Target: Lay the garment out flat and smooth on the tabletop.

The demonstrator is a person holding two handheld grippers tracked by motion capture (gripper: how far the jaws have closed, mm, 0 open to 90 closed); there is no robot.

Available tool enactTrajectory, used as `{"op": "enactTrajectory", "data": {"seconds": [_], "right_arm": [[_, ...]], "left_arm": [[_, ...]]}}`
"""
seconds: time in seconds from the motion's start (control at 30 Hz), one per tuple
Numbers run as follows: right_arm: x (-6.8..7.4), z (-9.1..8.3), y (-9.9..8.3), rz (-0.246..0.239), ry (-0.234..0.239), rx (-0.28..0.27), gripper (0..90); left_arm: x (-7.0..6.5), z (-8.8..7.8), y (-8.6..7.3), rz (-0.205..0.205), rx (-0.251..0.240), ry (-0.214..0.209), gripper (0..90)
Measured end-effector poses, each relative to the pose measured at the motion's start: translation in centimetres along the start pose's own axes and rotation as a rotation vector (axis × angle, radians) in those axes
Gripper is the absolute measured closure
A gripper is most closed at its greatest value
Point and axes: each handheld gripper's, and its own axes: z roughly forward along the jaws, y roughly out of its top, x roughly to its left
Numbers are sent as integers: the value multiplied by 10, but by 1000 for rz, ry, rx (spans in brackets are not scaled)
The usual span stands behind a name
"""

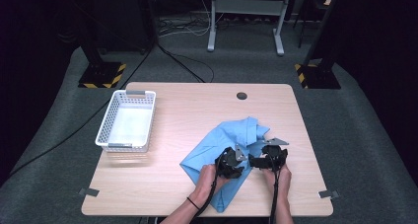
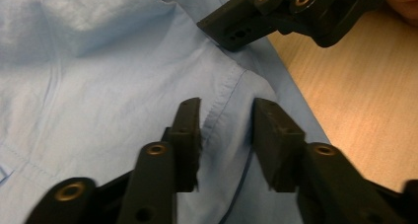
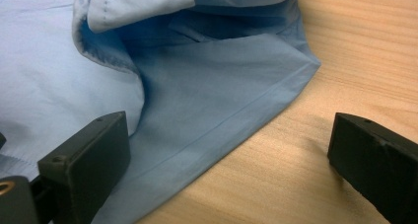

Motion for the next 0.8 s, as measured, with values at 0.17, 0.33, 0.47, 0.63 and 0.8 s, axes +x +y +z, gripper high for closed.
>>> {"op": "enactTrajectory", "data": {"seconds": [0.17, 0.33, 0.47, 0.63, 0.8], "right_arm": [[0, 0, 0, 1, 0, 0, 20], [0, 0, 0, 2, 0, -1, 20], [0, 0, 0, 1, 1, 0, 20], [0, 0, 0, -2, 1, -1, 21], [0, 0, 0, -1, 1, 0, 21]], "left_arm": [[0, 2, 1, -4, -6, -3, 793], [5, 2, -2, -35, -36, -9, 876], [10, -1, -3, -61, -54, -3, 880], [18, -10, 2, -73, -83, 14, 881], [34, -16, 4, -93, -94, 26, 882]]}}
